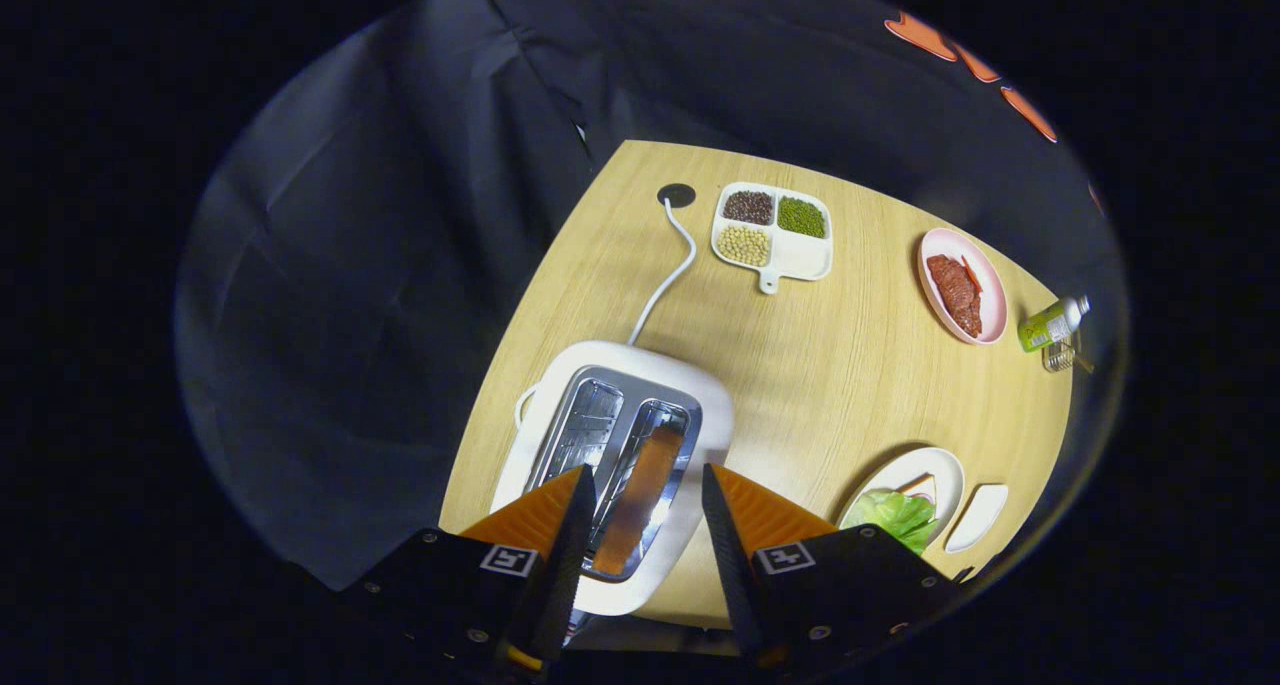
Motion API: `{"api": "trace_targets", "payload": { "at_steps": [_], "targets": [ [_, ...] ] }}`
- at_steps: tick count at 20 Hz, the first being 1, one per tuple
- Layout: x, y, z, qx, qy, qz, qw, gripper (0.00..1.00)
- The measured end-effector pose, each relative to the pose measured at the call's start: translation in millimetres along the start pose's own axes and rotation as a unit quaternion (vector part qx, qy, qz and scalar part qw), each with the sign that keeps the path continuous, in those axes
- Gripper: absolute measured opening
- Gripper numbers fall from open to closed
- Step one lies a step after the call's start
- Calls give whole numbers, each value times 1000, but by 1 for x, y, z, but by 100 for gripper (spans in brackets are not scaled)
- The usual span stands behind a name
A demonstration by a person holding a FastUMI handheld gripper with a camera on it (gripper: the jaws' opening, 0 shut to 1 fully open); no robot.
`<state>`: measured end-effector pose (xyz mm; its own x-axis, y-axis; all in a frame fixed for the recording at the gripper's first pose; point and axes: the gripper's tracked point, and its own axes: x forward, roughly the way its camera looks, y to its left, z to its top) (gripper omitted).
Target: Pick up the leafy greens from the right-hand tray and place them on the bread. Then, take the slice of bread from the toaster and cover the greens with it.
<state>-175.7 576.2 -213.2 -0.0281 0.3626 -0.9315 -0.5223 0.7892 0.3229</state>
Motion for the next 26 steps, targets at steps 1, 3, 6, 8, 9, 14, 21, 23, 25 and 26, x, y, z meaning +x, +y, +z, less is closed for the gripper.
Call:
{"api": "trace_targets", "payload": {
  "at_steps": [1,3,6,8,9,14,21,23,25,26],
  "targets": [
    [3,3,-1,1,5,-7,1000,57],
    [5,1,-5,1,15,-33,999,48],
    [10,0,-3,21,11,-53,998,27],
    [10,5,2,23,2,-41,999,18],
    [9,7,1,27,0,-31,999,16],
    [-8,1,9,49,-27,6,998,10],
    [-63,-35,17,109,-78,93,987,9],
    [-78,-51,11,145,-81,129,978,9],
    [-91,-78,10,172,-96,150,969,9],
    [-96,-95,8,186,-103,152,965,9]
  ]
}}
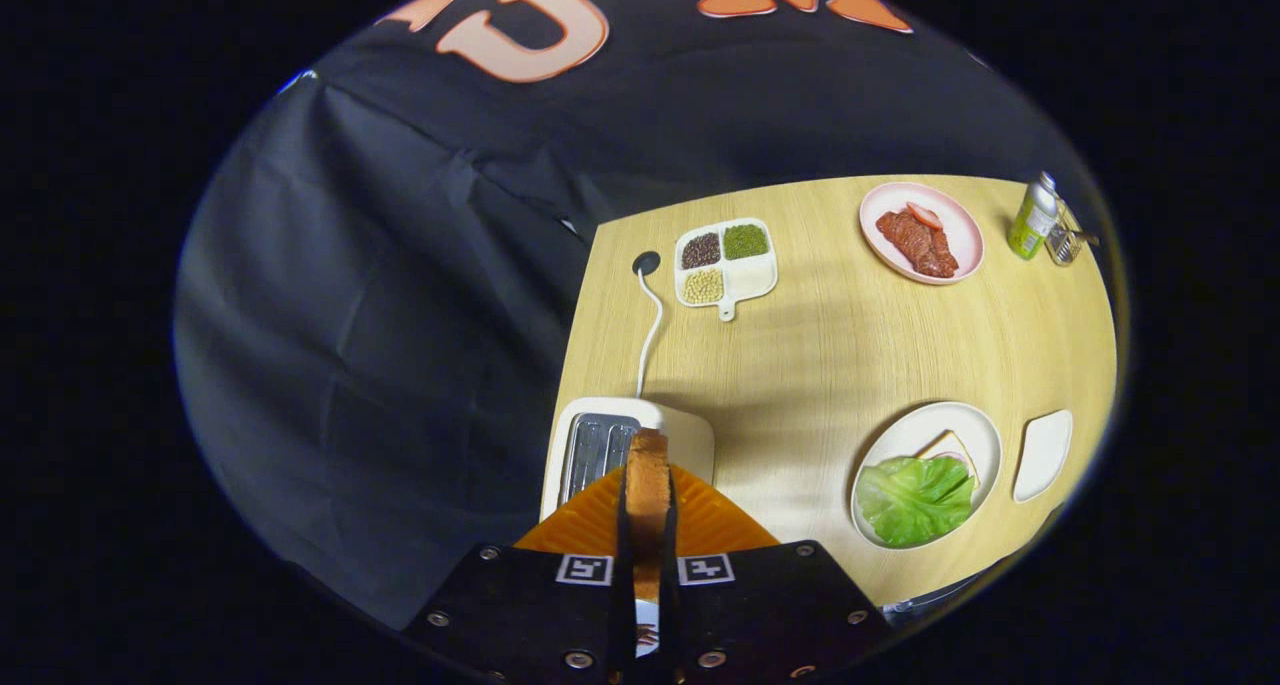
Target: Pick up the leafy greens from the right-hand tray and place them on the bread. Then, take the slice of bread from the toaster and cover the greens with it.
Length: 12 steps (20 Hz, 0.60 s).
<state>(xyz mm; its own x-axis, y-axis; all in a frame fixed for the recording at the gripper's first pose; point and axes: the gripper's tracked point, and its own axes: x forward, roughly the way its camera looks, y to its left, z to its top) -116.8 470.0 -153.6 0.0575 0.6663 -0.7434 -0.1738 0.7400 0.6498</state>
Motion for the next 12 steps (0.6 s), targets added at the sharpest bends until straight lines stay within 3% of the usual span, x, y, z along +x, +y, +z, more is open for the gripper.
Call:
{"api": "trace_targets", "payload": {
  "at_steps": [5,12],
  "targets": [
    [-38,-73,4,41,-21,14,999,9],
    [-35,-149,-29,54,3,56,997,9]
  ]
}}
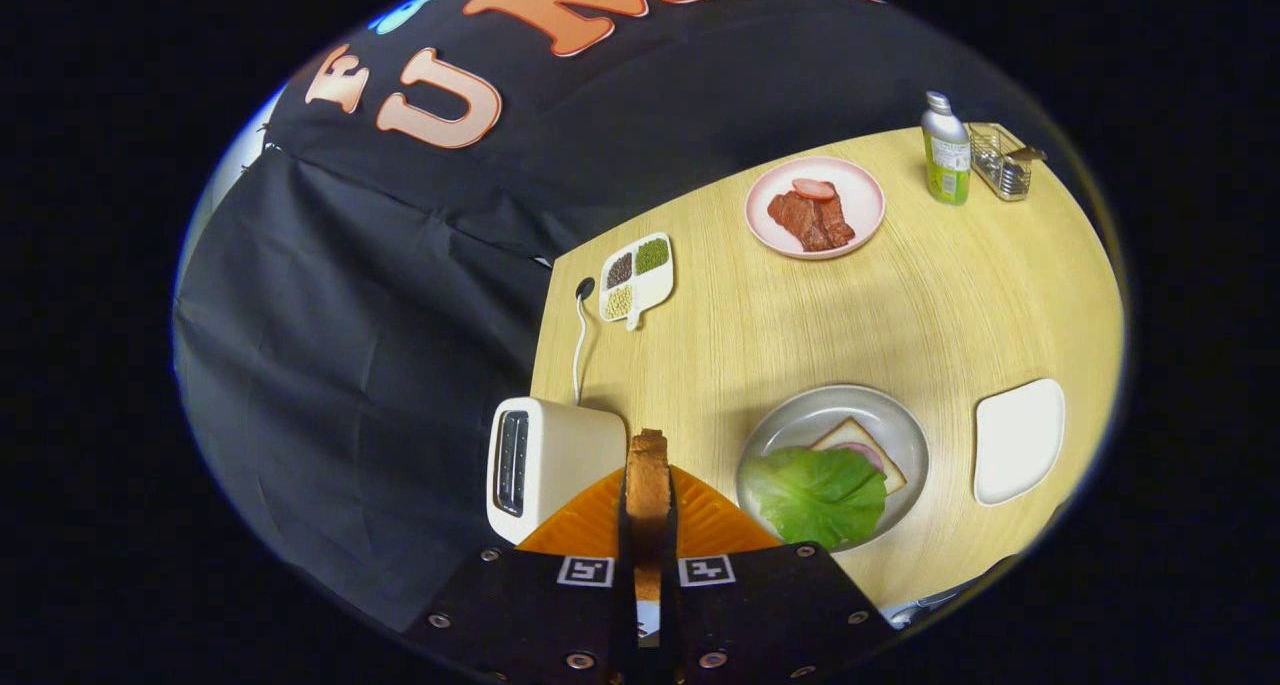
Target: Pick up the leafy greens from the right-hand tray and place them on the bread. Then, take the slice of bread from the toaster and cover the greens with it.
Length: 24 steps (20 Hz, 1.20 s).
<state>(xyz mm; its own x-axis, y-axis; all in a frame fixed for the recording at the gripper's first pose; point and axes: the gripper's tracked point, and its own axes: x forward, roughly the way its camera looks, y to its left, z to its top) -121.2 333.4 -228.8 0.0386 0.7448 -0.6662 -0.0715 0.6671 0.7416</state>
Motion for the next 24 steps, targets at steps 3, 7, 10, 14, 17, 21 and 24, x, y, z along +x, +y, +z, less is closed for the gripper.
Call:
{"api": "trace_targets", "payload": {
  "at_steps": [3,7,10,14,17,21,24],
  "targets": [
    [10,-27,-12,-2,13,6,1000,9],
    [23,-54,-26,-17,30,14,999,9],
    [43,-82,-36,-32,45,7,998,9],
    [61,-101,-50,-36,66,6,997,9],
    [67,-109,-45,-58,55,5,997,9],
    [74,-134,-38,-86,44,-28,995,19],
    [76,-142,-31,-103,31,-38,993,28]
  ]
}}
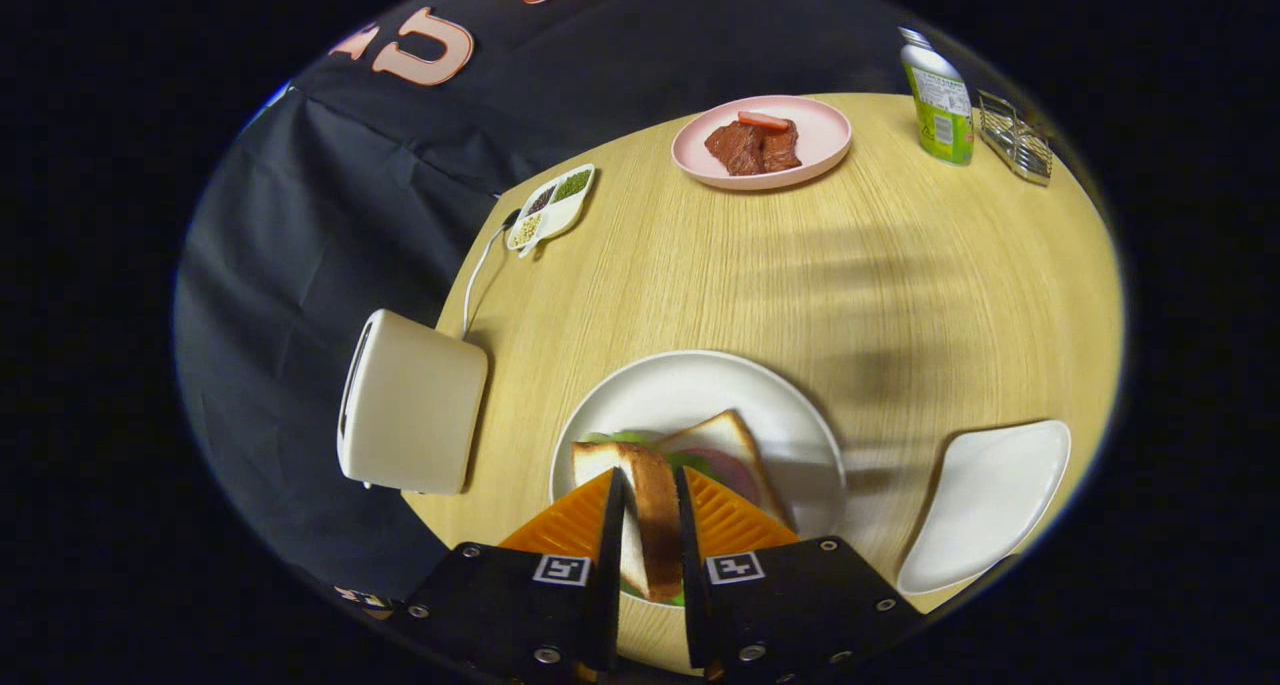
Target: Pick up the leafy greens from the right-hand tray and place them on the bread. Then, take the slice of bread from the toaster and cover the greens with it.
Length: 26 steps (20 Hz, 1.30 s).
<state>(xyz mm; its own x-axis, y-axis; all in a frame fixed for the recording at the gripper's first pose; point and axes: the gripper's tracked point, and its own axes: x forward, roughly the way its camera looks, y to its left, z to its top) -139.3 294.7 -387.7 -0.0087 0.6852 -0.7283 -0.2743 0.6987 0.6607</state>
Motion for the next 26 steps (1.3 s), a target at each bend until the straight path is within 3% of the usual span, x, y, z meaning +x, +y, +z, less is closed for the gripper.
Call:
{"api": "trace_targets", "payload": {
  "at_steps": [4,9,14,18,22,26],
  "targets": [
    [2,-13,3,-39,-7,-31,999,37],
    [-10,-27,18,-66,-33,-61,995,58],
    [-45,-26,51,-80,-98,-76,989,73],
    [-93,-6,85,-119,-173,-82,974,74],
    [-144,19,112,-154,-238,-89,955,83],
    [-198,48,139,-189,-310,-100,926,84]
  ]
}}
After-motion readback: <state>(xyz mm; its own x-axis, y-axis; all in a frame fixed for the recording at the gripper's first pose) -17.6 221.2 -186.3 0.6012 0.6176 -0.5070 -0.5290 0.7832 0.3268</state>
